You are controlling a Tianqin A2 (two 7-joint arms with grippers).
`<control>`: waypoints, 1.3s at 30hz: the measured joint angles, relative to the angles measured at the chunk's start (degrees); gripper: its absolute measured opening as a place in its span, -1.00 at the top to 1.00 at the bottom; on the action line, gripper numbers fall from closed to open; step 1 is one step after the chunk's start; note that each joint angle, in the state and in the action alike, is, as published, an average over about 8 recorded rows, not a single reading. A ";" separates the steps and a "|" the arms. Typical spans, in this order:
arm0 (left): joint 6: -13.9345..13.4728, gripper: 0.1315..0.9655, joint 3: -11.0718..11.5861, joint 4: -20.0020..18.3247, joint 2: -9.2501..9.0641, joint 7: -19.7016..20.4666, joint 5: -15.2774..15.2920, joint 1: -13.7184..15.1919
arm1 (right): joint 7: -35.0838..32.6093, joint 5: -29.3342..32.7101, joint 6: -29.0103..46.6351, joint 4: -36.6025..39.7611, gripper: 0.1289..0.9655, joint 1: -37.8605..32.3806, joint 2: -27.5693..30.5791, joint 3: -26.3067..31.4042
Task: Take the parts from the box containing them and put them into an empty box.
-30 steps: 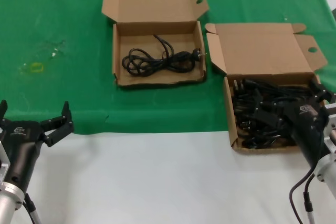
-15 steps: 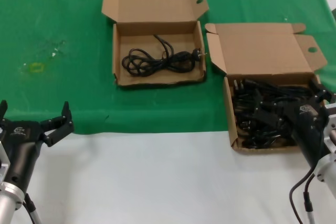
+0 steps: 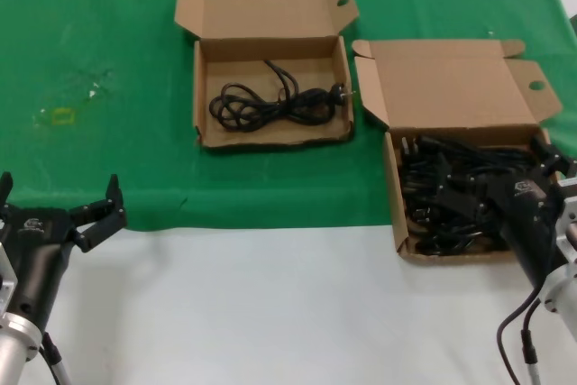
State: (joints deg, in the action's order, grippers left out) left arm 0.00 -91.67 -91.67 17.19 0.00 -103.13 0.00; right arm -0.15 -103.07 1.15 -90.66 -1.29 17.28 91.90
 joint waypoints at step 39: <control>0.00 -1.00 0.00 0.00 0.00 0.00 0.00 0.00 | 0.00 0.00 0.00 0.00 -1.00 0.00 0.00 0.00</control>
State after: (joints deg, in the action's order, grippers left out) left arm 0.00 -91.67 -91.67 17.19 0.00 -103.13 0.00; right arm -0.15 -103.07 1.15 -90.66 -1.29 17.28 91.90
